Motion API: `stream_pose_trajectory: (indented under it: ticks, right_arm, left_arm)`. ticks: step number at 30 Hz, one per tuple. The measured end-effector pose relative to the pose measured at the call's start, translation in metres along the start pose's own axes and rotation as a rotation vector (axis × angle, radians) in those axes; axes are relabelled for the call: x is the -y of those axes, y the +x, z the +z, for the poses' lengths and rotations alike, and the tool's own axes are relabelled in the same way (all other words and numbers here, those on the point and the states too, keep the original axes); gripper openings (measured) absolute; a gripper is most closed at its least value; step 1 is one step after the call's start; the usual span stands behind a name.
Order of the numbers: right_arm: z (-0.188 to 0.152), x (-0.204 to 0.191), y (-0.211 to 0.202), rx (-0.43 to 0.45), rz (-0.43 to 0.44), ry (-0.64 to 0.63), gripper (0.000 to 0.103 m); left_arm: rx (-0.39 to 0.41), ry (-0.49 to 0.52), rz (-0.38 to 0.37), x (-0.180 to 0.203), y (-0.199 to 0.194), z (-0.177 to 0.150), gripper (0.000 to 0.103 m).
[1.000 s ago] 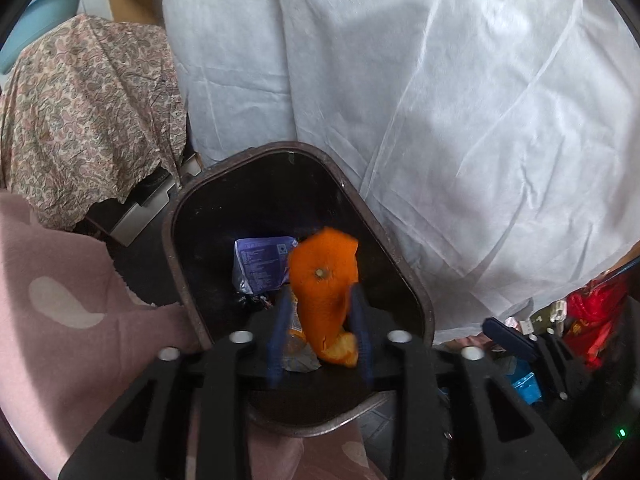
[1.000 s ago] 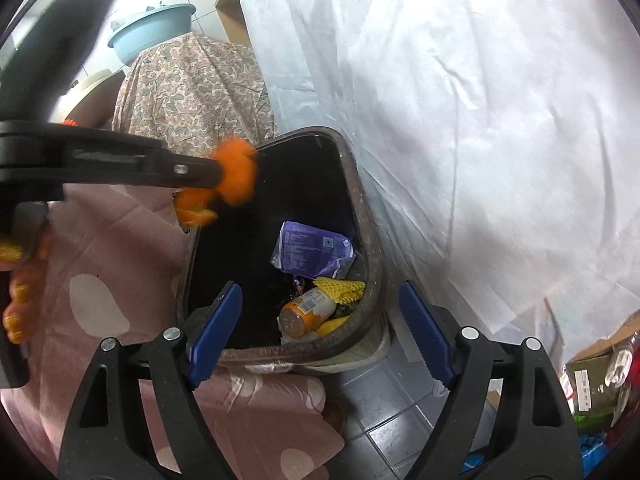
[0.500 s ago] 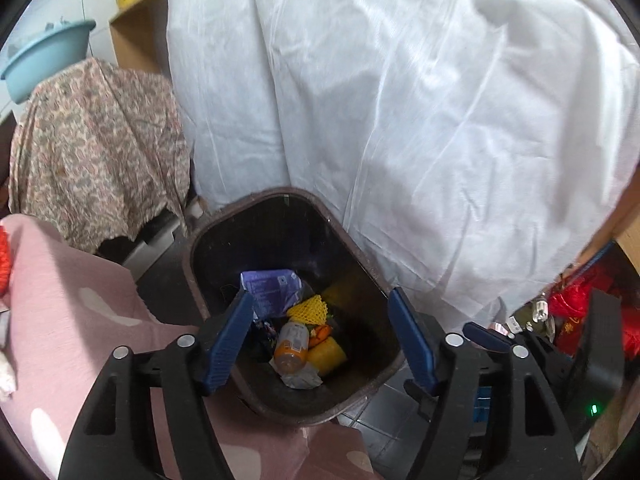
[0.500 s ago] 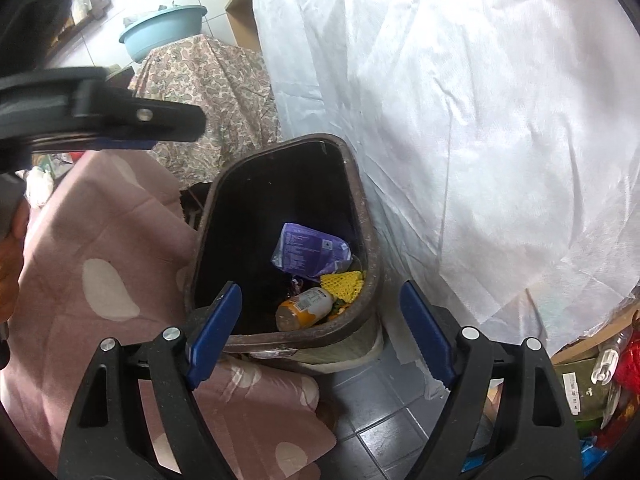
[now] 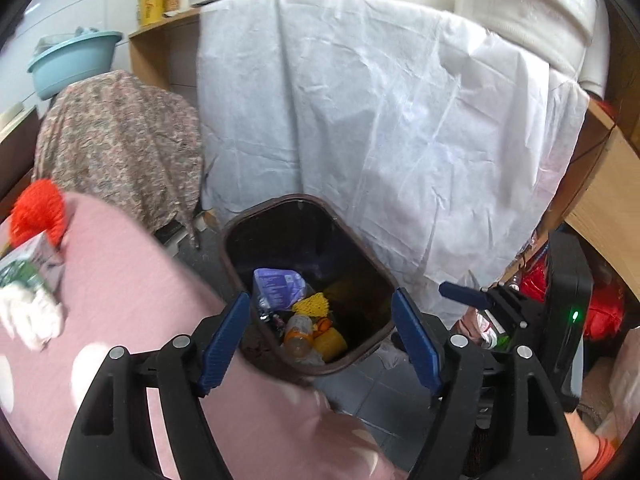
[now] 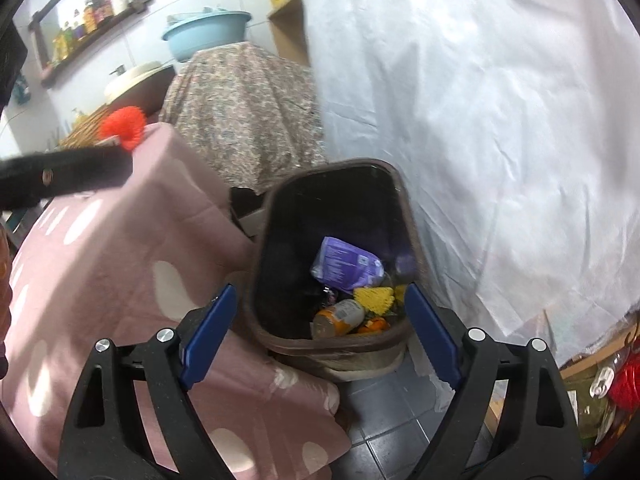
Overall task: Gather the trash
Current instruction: 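Move both tools back over the table toward the white tissue, then close the left tool on the white tissue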
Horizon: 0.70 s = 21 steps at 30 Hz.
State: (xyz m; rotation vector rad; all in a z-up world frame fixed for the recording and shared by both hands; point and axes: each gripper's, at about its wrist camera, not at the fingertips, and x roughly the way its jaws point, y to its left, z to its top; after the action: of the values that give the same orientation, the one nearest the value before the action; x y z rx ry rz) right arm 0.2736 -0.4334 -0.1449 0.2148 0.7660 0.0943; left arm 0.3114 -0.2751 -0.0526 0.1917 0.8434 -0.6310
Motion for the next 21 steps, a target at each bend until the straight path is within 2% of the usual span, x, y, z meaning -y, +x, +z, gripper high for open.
stream_pose_trajectory:
  ticks: [5, 10, 15, 19, 21]
  right_arm:
    - [0.014, -0.032, -0.009, 0.019, 0.056, -0.062, 0.085]
    - [0.030, -0.077, -0.014, 0.033, 0.122, -0.155, 0.085]
    - [0.043, -0.122, -0.011, 0.032, 0.188, -0.226, 0.086]
    - [0.049, -0.150, -0.011, 0.036, 0.211, -0.267, 0.086]
    - [0.052, -0.161, -0.012, 0.040, 0.219, -0.288, 0.086]
  left_arm:
    - [0.053, -0.066, 0.027, -0.036, -0.035, -0.019, 0.077]
    - [0.093, -0.131, 0.129, -0.076, -0.067, -0.040, 0.080]
    - [0.096, -0.207, 0.247, -0.120, -0.084, -0.057, 0.081]
    - [0.091, -0.311, 0.301, -0.163, -0.090, -0.065, 0.080]
    - [0.087, -0.353, 0.300, -0.182, -0.090, -0.065, 0.079]
